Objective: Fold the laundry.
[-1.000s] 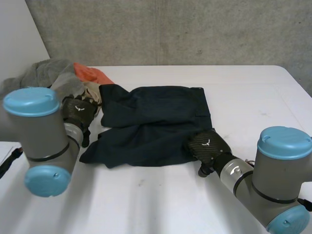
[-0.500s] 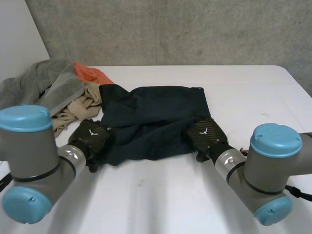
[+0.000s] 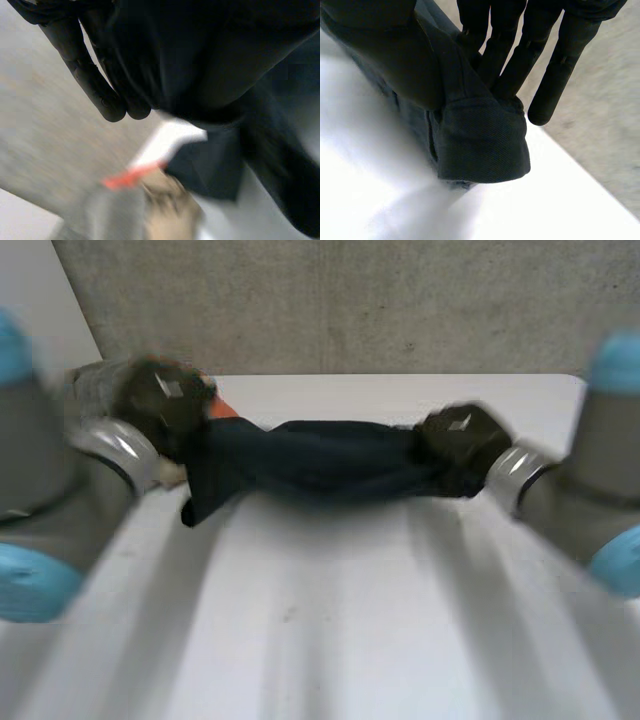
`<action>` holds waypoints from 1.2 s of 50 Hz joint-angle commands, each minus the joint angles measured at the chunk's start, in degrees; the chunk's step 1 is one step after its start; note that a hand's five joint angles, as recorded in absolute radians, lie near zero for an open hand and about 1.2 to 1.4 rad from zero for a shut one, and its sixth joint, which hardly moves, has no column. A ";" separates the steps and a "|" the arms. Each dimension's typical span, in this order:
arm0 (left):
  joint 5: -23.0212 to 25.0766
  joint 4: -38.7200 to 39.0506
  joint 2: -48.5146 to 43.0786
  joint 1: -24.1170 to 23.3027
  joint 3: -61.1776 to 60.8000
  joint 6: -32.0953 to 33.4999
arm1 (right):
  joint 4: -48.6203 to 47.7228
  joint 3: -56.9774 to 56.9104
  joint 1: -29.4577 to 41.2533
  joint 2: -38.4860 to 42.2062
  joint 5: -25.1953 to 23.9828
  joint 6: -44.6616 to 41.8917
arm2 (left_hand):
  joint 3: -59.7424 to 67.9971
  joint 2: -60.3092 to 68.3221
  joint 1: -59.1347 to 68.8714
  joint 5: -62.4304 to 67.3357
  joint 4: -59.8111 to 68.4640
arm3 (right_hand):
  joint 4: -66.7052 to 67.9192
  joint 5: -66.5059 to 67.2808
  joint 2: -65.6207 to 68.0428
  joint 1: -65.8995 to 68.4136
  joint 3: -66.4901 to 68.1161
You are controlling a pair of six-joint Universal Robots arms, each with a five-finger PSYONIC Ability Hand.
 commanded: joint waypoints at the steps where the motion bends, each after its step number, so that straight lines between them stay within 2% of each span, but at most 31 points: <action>1: 5.81 -8.66 9.80 0.63 10.74 -5.34 | 16.34 -17.55 -5.07 -8.36 -2.66 2.61 | 12.33 11.86 15.38 12.49 11.61 | 11.64 14.57 13.32 16.15 14.02; 6: 5.90 -18.49 5.51 1.33 22.07 -7.53 | 18.44 -26.34 -5.25 -8.63 -2.74 3.67 | 12.33 11.86 15.38 12.49 11.61 | 11.64 14.57 13.32 16.15 14.02; 10: 5.72 -23.60 -0.54 1.50 28.84 -9.03 | 19.33 -27.94 -4.72 -5.91 -2.39 3.84 | 12.33 11.86 15.38 12.49 11.61 | 11.64 14.57 13.32 16.15 14.02; 16: 5.46 -25.29 -10.93 1.24 35.45 -9.21 | 18.37 -26.72 -3.49 -0.02 -1.96 3.49 | 12.33 11.86 15.38 12.49 11.61 | 11.64 14.57 13.32 16.15 14.02; 19: 5.20 -24.24 -17.78 1.24 40.10 -8.86 | 14.42 -26.18 -3.23 4.46 -0.90 3.40 | 12.33 11.86 15.38 12.49 11.61 | 11.64 14.57 13.32 16.15 14.02; 23: 5.37 -19.33 -26.13 1.42 50.72 -9.03 | 3.62 -27.58 -1.91 9.30 1.12 3.67 | 12.33 11.86 15.38 12.49 11.61 | 11.64 14.57 13.32 16.15 14.02; 25: 5.63 -14.76 -30.00 1.77 58.28 -9.90 | -6.04 -29.96 -1.56 11.23 3.22 3.93 | 12.33 11.86 15.38 12.49 11.61 | 11.64 14.57 13.32 16.15 14.02; 27: 5.64 -8.98 -31.59 1.51 64.86 -11.83 | -16.98 -31.97 -1.47 11.59 5.76 4.98 | 12.33 11.86 15.38 12.49 11.61 | 11.64 14.57 13.32 16.15 14.02; 30: 5.20 -2.90 -31.33 1.16 69.11 -13.77 | -27.04 -32.86 -1.29 10.80 9.11 6.65 | 12.33 11.86 15.38 12.49 11.61 | 11.64 14.57 13.32 16.15 14.02; 31: 4.41 1.30 -30.11 0.89 70.25 -14.73 | -32.90 -33.12 -1.12 10.02 10.51 7.79 | 12.33 11.86 15.38 12.49 11.61 | 11.64 14.57 13.32 16.15 14.02; 35: 2.39 8.00 -27.48 0.63 67.64 -15.62 | -35.08 -33.91 -0.94 8.87 10.09 8.24 | 12.33 11.86 15.38 12.49 11.61 | 11.64 14.57 13.32 16.15 14.02; 42: 2.82 7.58 -24.57 0.63 56.74 -15.97 | -28.40 -32.52 -0.15 8.69 9.21 8.50 | 12.33 11.86 15.38 12.49 11.61 | 11.64 14.57 13.32 16.15 14.02; 46: 3.17 7.49 -22.72 0.63 46.03 -16.06 | -26.03 -28.57 -0.77 8.87 7.80 8.59 | 12.33 11.86 15.38 12.49 11.61 | 11.64 14.57 13.32 16.15 14.02; 53: 5.90 9.95 -24.21 0.01 26.86 -14.92 | -24.09 -10.73 -1.65 10.80 4.99 8.33 | 12.33 11.86 15.38 12.49 11.61 | 11.64 14.57 13.32 16.15 14.02; 60: 6.08 9.61 -28.87 -0.69 14.11 -7.63 | -24.09 2.98 -1.82 13.44 1.91 4.99 | 12.33 11.86 15.38 12.49 11.61 | 11.64 14.57 13.32 16.15 14.02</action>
